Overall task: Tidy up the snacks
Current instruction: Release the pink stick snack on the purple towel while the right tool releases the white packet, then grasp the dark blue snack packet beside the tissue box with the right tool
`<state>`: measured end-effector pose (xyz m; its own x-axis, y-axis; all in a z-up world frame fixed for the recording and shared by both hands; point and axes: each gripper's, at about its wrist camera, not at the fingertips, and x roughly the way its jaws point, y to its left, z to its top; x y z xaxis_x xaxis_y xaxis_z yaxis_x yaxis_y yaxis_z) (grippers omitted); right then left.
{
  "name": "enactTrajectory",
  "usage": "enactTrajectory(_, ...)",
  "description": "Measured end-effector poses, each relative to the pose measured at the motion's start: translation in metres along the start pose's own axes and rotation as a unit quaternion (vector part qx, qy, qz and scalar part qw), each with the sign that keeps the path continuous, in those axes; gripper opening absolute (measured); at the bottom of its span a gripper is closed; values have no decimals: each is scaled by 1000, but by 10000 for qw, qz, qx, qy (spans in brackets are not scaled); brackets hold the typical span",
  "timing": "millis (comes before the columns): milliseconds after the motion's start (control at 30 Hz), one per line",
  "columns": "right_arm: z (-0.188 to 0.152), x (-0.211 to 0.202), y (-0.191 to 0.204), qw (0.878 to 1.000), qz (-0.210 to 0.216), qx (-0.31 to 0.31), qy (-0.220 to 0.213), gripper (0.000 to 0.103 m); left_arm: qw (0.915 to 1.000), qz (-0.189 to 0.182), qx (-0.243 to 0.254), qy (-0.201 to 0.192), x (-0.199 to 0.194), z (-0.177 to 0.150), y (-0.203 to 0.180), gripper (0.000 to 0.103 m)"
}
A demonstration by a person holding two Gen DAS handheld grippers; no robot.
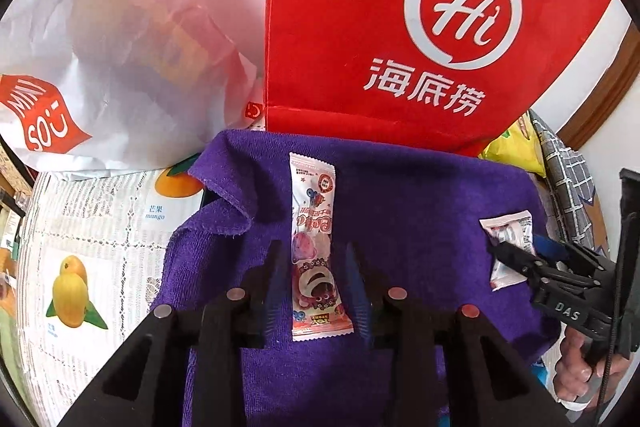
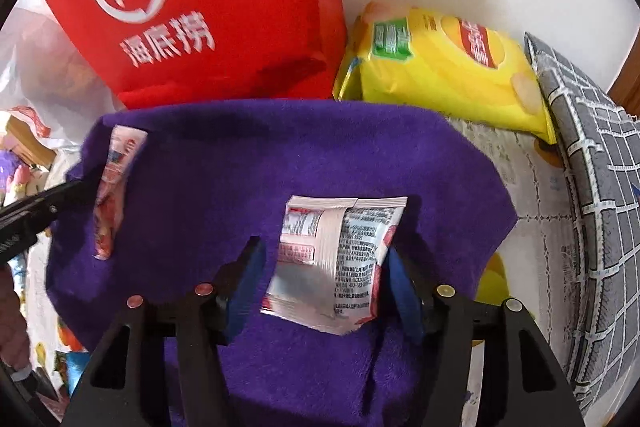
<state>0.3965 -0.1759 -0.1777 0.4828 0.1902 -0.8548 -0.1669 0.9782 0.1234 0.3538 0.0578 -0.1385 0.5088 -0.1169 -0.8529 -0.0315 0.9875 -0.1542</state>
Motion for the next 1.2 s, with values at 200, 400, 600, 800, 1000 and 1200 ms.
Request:
enactTrajectory(200, 1, -50, 4, 9970, -197, 75, -740, 78, 9997, 103, 80, -216, -23, 3, -5, 44)
enactTrajectory(400, -20, -88, -1, 9945, -600, 83, -851, 83, 9976, 236, 153, -639, -63, 2, -17, 71)
enactTrajectory(600, -74, -111, -17, 9927, -742, 219, -927, 83, 9962, 367, 136, -779, -92, -25, -22, 81)
enactTrajectory(800, -118, -113, -33, 9949, -417, 546, -744, 83, 9963, -21, -45, -858, -107, -59, -14, 80)
enactTrajectory(1000, -150, -98, -29, 9977, -242, 267, -568, 61, 9968, 214, 155, -759, -112, -93, -15, 80)
enactTrajectory(1200, -165, -77, -26, 9990, 40, 123, -428, 58, 9972, 211, 33, -719, -113, -121, -4, 81)
